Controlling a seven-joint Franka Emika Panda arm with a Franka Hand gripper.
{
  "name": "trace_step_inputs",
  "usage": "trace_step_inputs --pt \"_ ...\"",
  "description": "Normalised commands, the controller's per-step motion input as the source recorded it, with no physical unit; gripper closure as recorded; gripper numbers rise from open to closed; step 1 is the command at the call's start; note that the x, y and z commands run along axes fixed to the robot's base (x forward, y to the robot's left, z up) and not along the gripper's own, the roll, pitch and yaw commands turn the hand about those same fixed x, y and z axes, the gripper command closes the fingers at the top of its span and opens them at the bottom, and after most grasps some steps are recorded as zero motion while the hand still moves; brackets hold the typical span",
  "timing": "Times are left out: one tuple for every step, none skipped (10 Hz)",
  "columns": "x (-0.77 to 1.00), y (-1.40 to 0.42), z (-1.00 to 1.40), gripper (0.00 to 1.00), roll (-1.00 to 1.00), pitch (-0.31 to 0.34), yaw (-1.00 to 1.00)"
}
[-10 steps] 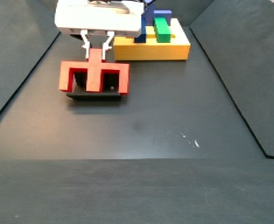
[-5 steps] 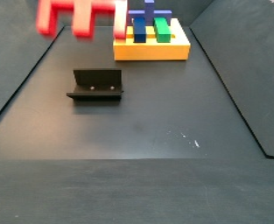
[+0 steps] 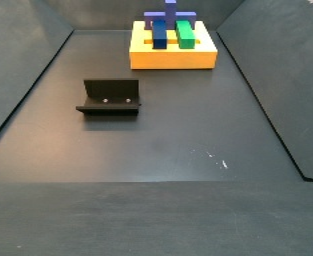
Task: Pick up the red object. Move up. Place the red object on the fixture. Regrasp the red object. Move to above the board. Insert the red object.
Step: Move to above the board.
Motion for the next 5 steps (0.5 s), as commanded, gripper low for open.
trace_step_inputs --pt "-0.98 -1.4 0.29 1.0 -1.0 0.145 0.02" --pt "-1.01 -1.4 0.27 1.0 -1.0 0.14 0.04" --pt "-0.99 -1.4 0.27 1.0 -1.0 0.138 0.05" --pt "-1.05 -1.4 0.28 1.0 -1.0 0.127 0.06" --pt "-0.58 -0.74 0.14 1.0 -1.0 0.124 0.07"
